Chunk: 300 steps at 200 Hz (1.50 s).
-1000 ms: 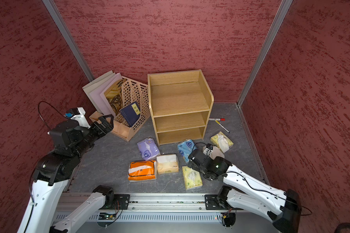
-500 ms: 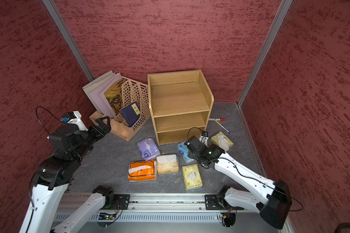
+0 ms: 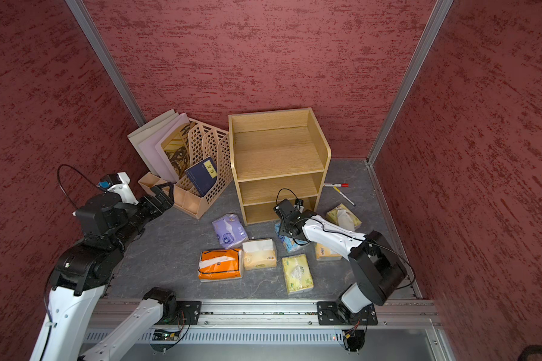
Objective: Remove the tissue boxes from the shelf
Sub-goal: Move the box of tissues to the center of the board, then reset both arms
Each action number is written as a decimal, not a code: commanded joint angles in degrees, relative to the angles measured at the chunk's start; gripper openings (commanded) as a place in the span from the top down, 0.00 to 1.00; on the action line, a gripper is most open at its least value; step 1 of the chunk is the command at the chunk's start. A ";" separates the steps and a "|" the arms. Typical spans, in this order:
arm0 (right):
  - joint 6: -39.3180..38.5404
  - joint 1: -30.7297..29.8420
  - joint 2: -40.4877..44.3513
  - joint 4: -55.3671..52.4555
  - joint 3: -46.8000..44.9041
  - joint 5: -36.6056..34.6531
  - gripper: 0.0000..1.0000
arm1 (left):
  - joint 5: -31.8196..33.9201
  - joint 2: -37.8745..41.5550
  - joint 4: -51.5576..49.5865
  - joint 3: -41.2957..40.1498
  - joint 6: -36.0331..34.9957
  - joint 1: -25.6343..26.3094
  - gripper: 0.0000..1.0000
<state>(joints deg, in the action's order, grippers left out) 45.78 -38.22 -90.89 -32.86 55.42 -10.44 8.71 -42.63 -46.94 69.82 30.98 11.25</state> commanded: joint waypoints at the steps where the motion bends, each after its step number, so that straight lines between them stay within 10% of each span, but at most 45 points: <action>1: -1.54 0.33 -2.50 4.31 -0.50 5.28 0.40 | 0.08 -0.02 -1.23 1.18 -1.77 -0.35 0.00; 55: 1.36 -0.02 4.13 5.44 -9.92 6.53 0.39 | 0.40 -0.96 -0.11 0.20 -2.57 -0.35 0.00; 88: -1.55 -0.02 7.14 2.15 -7.97 4.53 0.03 | 5.54 -0.51 0.85 -2.33 -3.51 -0.35 0.00; 167: -8.31 -0.04 30.35 -11.40 -1.85 -29.90 0.02 | 14.24 9.13 25.78 -31.63 -21.79 -1.18 0.00; 230: -38.87 8.36 53.60 20.56 -24.31 -34.59 0.02 | 5.02 -2.18 60.66 -52.26 -32.32 -5.90 0.00; 300: -42.53 22.00 33.12 49.54 -32.48 -22.34 0.02 | 9.97 -28.55 87.56 -50.77 -32.76 -7.05 0.00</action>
<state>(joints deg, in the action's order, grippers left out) 8.21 -18.70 -51.27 -0.16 24.34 -36.60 15.73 -65.04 28.40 17.41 -0.67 4.64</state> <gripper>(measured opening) 0.985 0.996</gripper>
